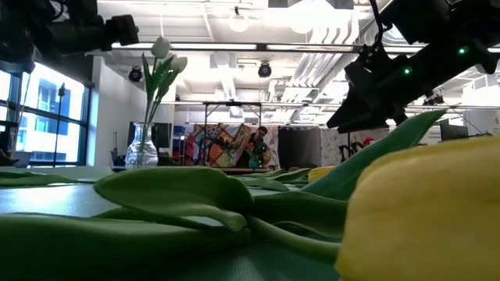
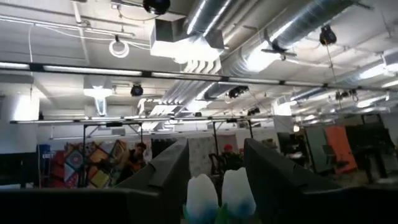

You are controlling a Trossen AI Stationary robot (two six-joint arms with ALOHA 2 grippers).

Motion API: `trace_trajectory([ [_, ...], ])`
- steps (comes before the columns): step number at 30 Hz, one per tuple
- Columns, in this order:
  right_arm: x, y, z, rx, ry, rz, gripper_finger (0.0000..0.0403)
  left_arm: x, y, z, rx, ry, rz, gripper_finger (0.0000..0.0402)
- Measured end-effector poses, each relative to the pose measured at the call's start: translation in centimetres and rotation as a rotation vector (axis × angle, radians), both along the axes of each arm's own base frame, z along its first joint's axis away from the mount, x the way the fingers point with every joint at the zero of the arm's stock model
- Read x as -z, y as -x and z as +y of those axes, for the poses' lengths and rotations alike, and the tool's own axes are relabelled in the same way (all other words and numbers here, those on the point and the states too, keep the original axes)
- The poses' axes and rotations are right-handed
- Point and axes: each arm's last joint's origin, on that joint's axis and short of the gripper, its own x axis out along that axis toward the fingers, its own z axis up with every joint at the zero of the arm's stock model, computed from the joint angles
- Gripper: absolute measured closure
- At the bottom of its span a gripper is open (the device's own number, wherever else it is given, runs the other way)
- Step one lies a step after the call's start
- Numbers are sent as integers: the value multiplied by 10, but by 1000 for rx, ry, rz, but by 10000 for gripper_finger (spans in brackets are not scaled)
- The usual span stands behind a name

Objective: Sort flowers into vase by color
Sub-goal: Put the red flower into the right transparent vase

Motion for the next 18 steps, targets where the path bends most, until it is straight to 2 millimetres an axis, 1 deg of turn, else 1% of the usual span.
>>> trace_trajectory([
  [3, 1, -1, -2, -22, -34, 1, 235, 0, -1, -6, -56, 6, 50, 276],
  [5, 1, -1, -4, -23, -57, -5, 235, -2, 0, -11, -70, 11, 52, 284],
  [7, 1, -2, -6, -33, -80, -6, 235, -6, -1, -14, -62, 21, 55, 290],
  [10, 2, -3, -10, -79, -113, 9, 235, -16, -6, -20, -11, 81, 48, 299],
  [15, 3, -4, -16, -169, -191, 23, 235, -33, -20, -28, 35, 202, 219, 320],
  [18, 3, -5, -17, -222, -224, 31, 235, -42, -26, -36, 75, 260, 282, 331],
])
